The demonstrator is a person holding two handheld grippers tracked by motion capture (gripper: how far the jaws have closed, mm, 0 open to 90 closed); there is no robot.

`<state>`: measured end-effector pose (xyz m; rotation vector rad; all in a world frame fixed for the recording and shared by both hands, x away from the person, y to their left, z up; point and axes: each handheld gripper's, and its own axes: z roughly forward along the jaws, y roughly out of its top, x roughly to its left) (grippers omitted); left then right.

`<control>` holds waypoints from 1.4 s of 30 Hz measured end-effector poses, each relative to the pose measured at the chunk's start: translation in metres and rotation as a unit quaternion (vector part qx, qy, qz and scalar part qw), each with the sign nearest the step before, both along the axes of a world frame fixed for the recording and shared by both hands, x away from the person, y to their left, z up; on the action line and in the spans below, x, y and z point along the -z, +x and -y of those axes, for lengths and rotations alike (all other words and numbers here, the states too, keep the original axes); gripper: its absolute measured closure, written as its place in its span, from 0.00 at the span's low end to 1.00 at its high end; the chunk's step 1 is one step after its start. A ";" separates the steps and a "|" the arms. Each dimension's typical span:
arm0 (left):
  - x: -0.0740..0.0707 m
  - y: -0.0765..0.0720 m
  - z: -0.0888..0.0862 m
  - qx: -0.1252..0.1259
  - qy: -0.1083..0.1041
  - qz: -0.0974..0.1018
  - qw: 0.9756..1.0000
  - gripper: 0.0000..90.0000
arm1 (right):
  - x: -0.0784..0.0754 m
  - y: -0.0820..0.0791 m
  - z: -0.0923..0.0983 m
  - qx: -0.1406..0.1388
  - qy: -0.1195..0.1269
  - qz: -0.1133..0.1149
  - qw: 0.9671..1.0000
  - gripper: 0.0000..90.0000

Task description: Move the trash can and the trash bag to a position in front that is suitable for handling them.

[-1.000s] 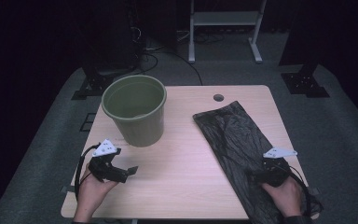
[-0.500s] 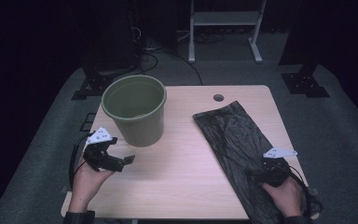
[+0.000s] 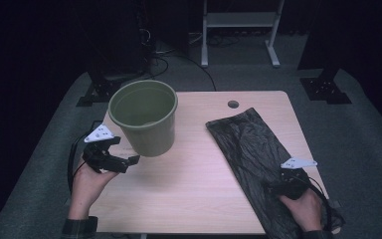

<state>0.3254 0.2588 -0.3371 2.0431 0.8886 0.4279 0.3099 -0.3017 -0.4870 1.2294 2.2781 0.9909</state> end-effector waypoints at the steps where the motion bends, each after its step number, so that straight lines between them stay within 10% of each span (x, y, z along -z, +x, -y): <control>1: -0.002 0.001 0.000 -0.001 -0.001 0.001 1.000 0.00 | 0.000 0.000 0.000 0.000 0.000 0.000 1.000 0.12; 18: -0.041 0.019 -0.013 -0.017 -0.005 0.013 1.000 0.00 | 0.000 0.000 0.000 0.000 0.000 0.000 1.000 0.12; 42: -0.049 0.071 -0.029 -0.064 0.008 0.010 0.998 0.00 | 0.000 0.000 0.000 0.000 0.000 0.000 1.000 0.12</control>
